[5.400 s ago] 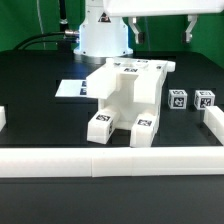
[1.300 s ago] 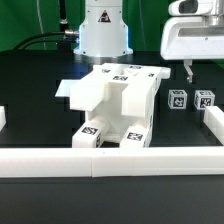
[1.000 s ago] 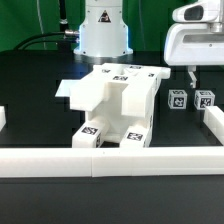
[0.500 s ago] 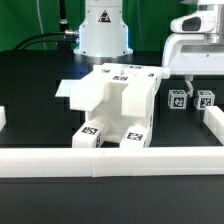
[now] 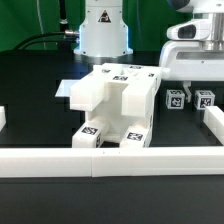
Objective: Assemble chair
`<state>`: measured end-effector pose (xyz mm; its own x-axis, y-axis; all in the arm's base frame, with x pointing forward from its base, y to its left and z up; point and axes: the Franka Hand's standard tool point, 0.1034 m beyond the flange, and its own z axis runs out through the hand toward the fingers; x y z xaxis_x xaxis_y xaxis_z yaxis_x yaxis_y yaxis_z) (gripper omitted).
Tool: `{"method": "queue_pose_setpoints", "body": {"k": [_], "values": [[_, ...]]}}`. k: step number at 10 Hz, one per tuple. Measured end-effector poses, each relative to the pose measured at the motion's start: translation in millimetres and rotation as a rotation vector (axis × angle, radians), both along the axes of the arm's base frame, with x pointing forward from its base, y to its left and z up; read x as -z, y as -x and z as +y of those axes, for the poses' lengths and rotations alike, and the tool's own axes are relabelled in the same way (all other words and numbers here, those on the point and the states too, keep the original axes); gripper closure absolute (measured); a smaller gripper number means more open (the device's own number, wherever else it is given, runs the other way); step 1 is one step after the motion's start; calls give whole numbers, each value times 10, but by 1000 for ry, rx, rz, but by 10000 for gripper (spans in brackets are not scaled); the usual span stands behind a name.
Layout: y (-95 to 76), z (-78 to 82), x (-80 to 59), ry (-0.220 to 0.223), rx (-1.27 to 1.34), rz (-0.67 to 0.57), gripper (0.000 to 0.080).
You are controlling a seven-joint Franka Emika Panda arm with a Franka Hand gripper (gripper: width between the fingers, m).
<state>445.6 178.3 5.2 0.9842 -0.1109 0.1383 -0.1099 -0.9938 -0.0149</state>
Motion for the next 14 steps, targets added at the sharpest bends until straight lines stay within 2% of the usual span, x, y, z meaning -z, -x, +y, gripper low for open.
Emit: {"method": "queue_pose_setpoints", "body": {"k": [1, 2, 3, 5, 6, 8, 10, 11, 13, 14], "values": [[27, -17, 13, 3, -4, 4, 401], [38, -42, 19, 6, -14, 2, 401], [40, -53, 16, 6, -16, -2, 534], [14, -62, -42, 4, -22, -5, 534], [-31, -89, -167, -4, -23, -4, 534], [-130, -171, -582, -34, -2, 23, 534], [-305, -382, -1052, -64, -8, 48, 534], [-412, -469, -1229, -79, 15, 40, 534], [-391, -459, -1147, -71, 15, 34, 534], [-400, -464, -1156, -72, 16, 31, 534]]}}
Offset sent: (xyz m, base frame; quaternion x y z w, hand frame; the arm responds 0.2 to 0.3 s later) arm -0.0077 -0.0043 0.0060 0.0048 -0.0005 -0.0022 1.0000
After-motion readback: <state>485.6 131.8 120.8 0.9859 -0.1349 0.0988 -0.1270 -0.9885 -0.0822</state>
